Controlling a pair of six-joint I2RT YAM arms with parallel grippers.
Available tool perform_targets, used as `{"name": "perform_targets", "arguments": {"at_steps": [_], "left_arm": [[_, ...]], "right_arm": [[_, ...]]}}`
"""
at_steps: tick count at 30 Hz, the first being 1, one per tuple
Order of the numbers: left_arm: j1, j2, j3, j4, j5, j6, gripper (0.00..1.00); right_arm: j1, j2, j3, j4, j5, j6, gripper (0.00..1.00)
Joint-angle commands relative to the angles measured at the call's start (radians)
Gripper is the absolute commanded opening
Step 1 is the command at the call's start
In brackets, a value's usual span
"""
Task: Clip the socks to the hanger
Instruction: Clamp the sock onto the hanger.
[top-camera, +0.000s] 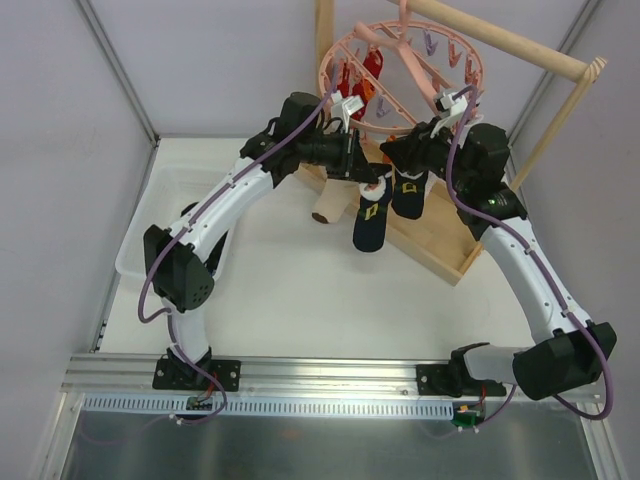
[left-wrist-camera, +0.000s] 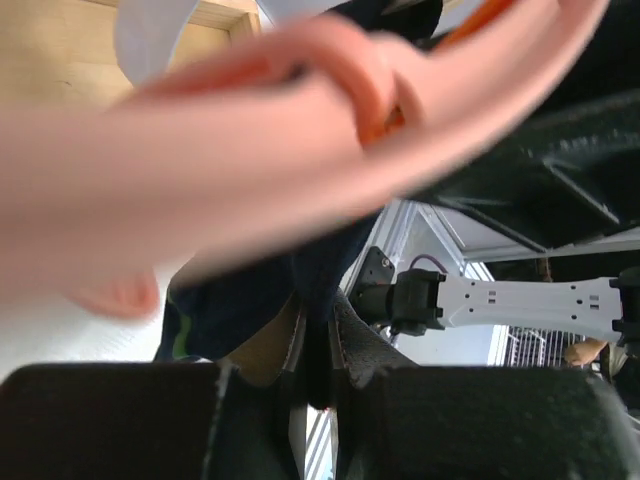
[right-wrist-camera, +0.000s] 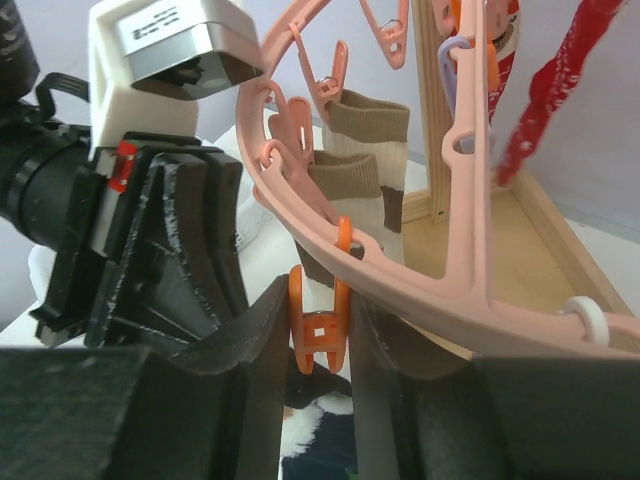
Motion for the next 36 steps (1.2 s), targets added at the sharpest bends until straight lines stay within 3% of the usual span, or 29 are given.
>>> {"name": "perform_targets", "arguments": {"at_steps": [1, 24, 36], "left_arm": [[-0.008, 0.034, 0.081, 0.022, 0.017, -0.042, 0.00], [-0.034, -0.004, 0.007, 0.061, -0.212, -0.011, 0.00], [-0.031, -0.003, 0.020, 0.062, -0.077, -0.020, 0.00]], "right_arm": [[0.003, -0.008, 0.005, 0.032, -0.064, -0.008, 0.01], [0.002, 0.041, 0.071, -0.031, -0.027, 0.056, 0.01], [0.000, 0.038, 0.014, 0.057, -0.047, -0.034, 0.01]]}}
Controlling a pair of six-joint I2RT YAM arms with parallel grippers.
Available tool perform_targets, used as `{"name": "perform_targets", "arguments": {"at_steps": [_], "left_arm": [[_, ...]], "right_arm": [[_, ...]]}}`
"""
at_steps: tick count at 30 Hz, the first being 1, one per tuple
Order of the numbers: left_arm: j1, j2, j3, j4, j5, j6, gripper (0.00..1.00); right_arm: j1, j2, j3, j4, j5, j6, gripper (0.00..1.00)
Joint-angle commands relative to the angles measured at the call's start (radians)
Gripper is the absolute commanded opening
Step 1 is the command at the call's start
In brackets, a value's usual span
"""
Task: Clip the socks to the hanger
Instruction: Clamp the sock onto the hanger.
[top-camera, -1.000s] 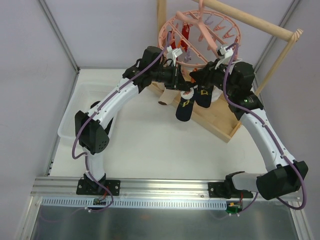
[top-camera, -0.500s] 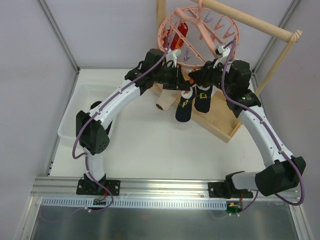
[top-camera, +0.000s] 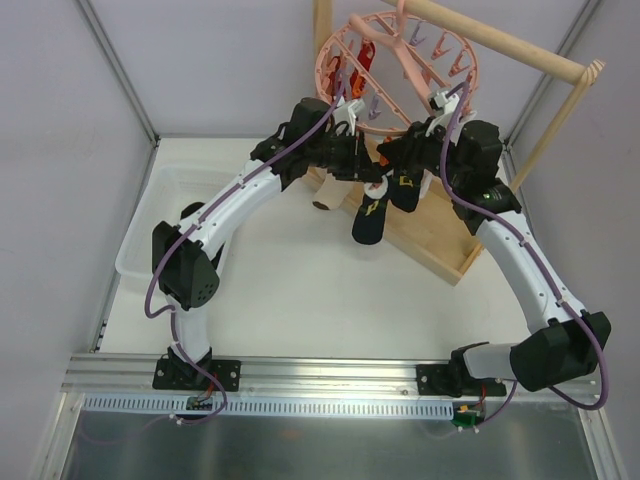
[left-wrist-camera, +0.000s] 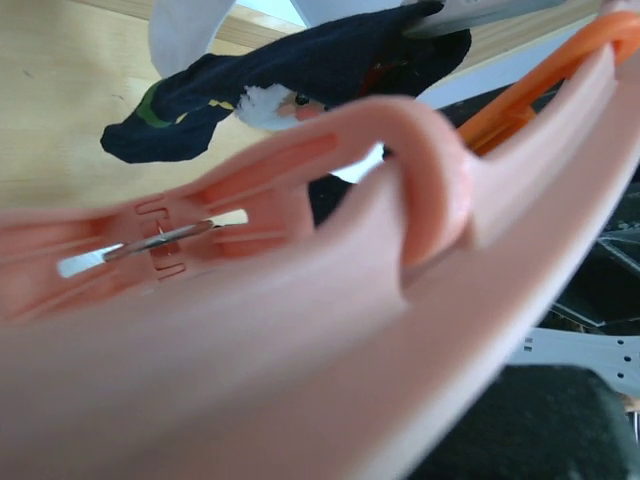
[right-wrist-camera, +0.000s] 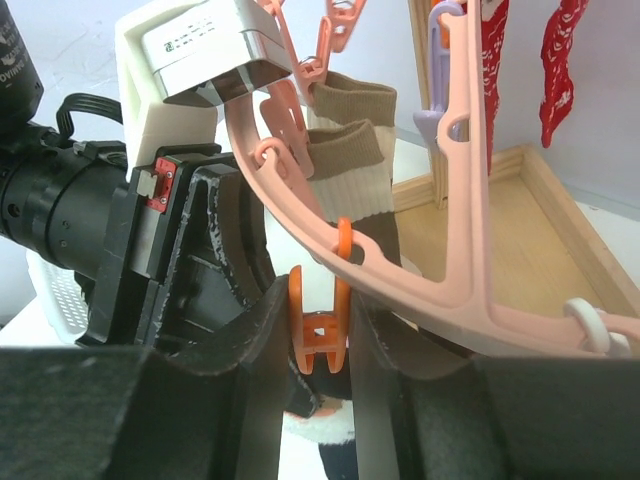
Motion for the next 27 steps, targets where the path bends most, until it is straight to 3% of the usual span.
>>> {"name": "perform_targets", "arguments": {"at_steps": [1, 27], "left_arm": [[-0.006, -0.052, 0.010, 0.020, 0.075, 0.003, 0.00], [0.044, -0.080, -0.017, 0.021, 0.191, 0.024, 0.00]], "right_arm": [[0.001, -0.005, -0.004, 0.085, -0.044, -0.049, 0.01], [-0.016, 0.040, 0.013, 0.154, -0.196, -0.070, 0.01]]}}
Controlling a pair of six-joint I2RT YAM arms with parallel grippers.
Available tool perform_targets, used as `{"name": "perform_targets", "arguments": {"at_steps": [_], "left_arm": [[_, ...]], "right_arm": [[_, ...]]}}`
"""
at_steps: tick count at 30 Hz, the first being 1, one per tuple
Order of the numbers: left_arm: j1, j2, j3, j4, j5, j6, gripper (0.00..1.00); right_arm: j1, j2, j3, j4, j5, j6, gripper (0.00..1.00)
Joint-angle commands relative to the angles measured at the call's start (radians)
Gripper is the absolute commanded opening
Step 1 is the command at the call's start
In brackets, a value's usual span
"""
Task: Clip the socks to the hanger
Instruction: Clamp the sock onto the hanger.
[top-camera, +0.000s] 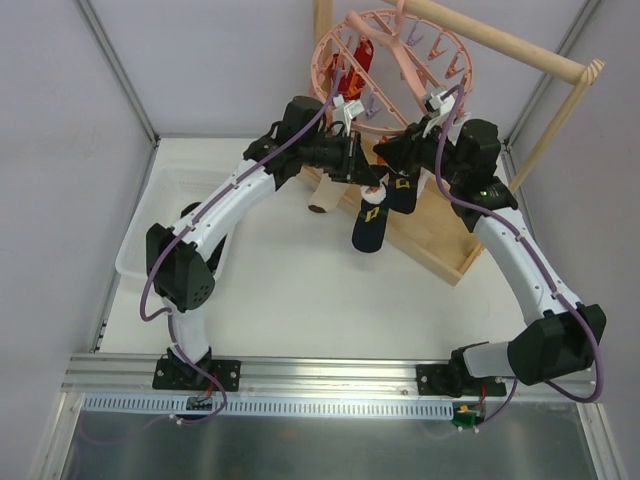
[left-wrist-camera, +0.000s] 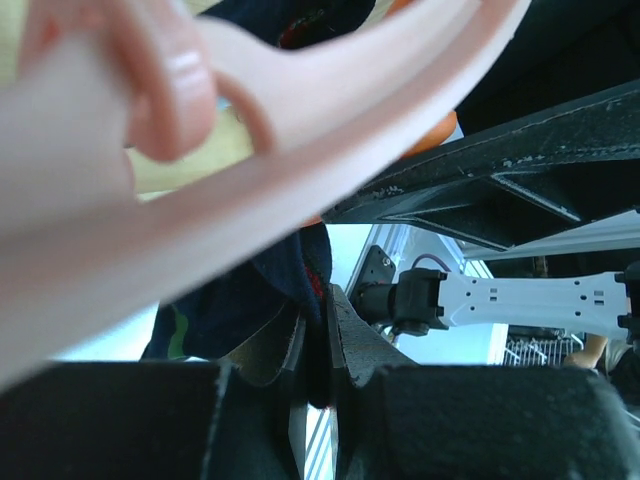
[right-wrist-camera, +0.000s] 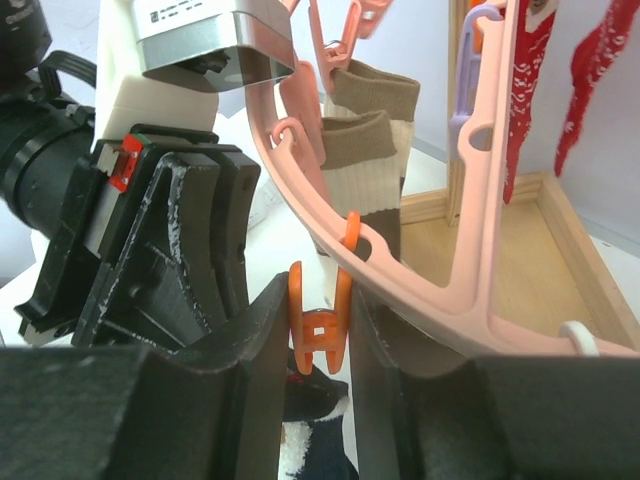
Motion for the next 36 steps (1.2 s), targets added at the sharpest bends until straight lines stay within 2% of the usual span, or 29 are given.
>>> {"name": "perform_targets", "arguments": {"at_steps": [1, 10, 21, 29, 36], "left_arm": [[0.021, -0.048, 0.014, 0.017, 0.047, 0.015, 0.00], [0.026, -0.032, 0.055, 0.029, 0.075, 0.000, 0.00], [0.035, -0.032, 0.067, 0.089, 0.141, -0.086, 0.00], [0.067, -0.040, 0.020, 0.097, 0.133, -0.084, 0.00], [0.076, -0.046, 0.032, 0.105, 0.156, -0.067, 0.00]], "right_arm": [[0.001, 0.009, 0.021, 0.091, -0.096, 0.008, 0.01], [0.001, 0.010, -0.004, 0.114, -0.108, 0.006, 0.01], [-0.001, 0.012, -0.040, 0.192, -0.082, -0.014, 0.01], [-0.005, 0.026, -0.011, 0.197, -0.110, 0.083, 0.01], [-0.007, 0.029, 0.007, 0.156, -0.048, 0.181, 0.01]]}}
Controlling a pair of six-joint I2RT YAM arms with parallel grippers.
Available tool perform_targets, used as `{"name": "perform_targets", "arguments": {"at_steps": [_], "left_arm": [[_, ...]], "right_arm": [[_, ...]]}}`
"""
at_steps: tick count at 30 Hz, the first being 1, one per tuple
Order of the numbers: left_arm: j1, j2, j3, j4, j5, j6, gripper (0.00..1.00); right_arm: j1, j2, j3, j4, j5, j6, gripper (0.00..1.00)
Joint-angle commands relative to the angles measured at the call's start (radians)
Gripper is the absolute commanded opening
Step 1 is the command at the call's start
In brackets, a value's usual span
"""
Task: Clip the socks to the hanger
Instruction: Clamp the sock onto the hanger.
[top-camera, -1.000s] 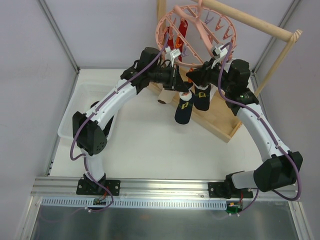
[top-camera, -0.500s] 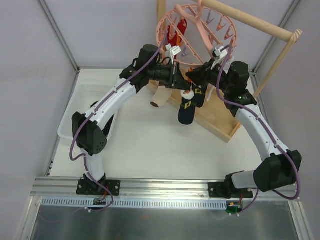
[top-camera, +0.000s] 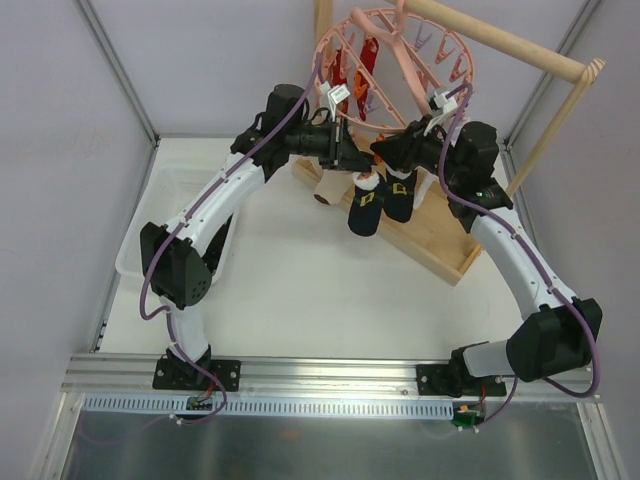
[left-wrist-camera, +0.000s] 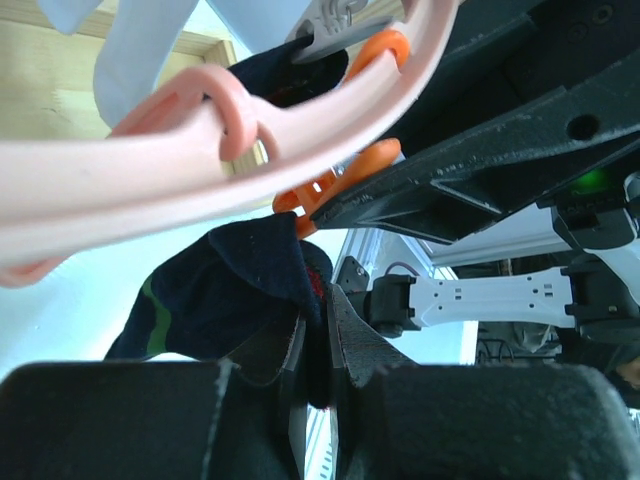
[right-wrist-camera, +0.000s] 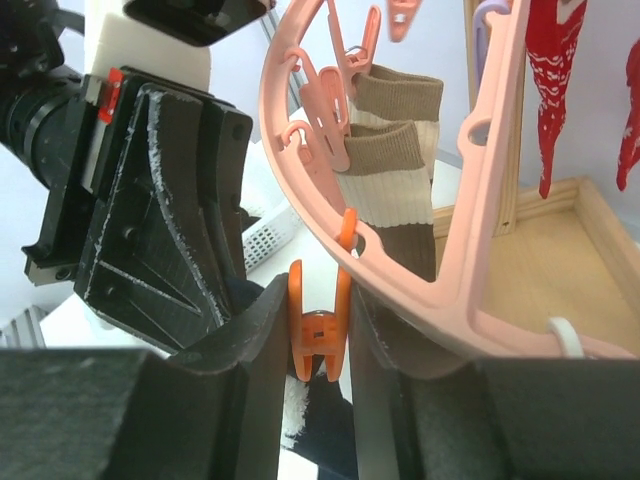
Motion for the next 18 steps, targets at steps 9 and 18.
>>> {"name": "perform_targets", "arguments": {"at_steps": [9, 18], "left_arm": [[0.001, -0.048, -0.018, 0.059, 0.071, -0.034, 0.00], [0.002, -0.062, -0.053, 0.085, 0.061, -0.044, 0.00]], "right_arm": [[0.004, 0.019, 0.036, 0.063, 0.135, 0.167, 0.01], [0.002, 0.054, 0.067, 0.063, 0.153, 0.229, 0.01]]}}
